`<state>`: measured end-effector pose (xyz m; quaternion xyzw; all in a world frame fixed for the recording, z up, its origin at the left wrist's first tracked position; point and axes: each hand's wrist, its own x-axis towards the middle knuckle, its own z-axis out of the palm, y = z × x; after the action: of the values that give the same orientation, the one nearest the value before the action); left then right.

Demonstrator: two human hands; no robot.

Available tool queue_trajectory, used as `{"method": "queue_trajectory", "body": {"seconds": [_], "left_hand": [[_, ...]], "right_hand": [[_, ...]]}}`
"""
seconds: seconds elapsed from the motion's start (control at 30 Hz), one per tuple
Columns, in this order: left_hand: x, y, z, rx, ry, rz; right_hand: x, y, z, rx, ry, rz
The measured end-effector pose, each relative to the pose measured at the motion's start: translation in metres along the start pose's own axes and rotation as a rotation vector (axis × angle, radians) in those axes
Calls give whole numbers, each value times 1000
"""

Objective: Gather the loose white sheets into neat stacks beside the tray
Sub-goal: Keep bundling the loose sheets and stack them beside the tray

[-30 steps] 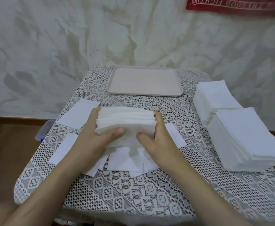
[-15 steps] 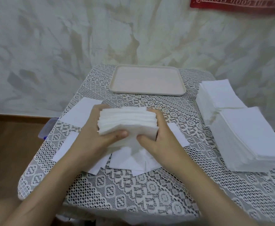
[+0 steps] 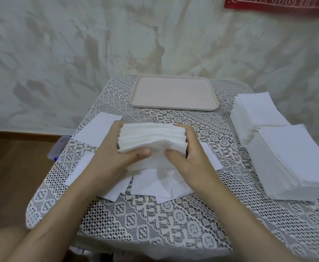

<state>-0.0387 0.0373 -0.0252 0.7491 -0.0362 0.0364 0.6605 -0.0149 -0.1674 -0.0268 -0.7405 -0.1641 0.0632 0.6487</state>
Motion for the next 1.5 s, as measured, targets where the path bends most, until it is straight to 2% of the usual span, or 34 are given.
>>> {"method": "queue_trajectory", "body": {"seconds": [0.17, 0.3, 0.37, 0.43, 0.5, 0.53, 0.63, 0.73, 0.9, 1.07, 1.2, 1.37, 1.5], "left_hand": [[2, -2, -3, 91, -34, -2], [0, 2, -3, 110, 46, 49], [0, 3, -3, 37, 63, 35], [-2, 6, 2, -133, 43, -27], [-1, 3, 7, -282, 74, -79], [-1, 2, 8, -340, 112, -86], [1, 5, 10, -426, 216, -79], [-2, 10, 12, -344, 191, -72], [-10, 13, 31, -248, 168, -112], [-17, 15, 52, -204, 300, -111], [-20, 13, 56, -190, 261, -123], [-20, 10, 52, -165, 304, -117], [-19, 11, 37, -119, 159, -141]], "right_hand": [[-5, -1, 4, -90, -79, 41], [-6, -9, 1, -90, -66, -17], [-5, -13, -4, -44, 1, -21], [-5, -16, -6, 128, 87, 22], [-6, -16, -7, 296, 104, 97], [-7, -16, -7, 317, 78, 135], [-11, -18, -10, 172, -101, 203], [-9, -25, -7, 133, -183, 209], [-8, -24, 12, 176, -93, 182], [-11, -18, 30, 283, -29, 230], [-13, -25, 28, 296, 39, 216], [-10, -18, 22, 135, -22, 229], [-8, -18, 14, -32, 15, 188]]}}
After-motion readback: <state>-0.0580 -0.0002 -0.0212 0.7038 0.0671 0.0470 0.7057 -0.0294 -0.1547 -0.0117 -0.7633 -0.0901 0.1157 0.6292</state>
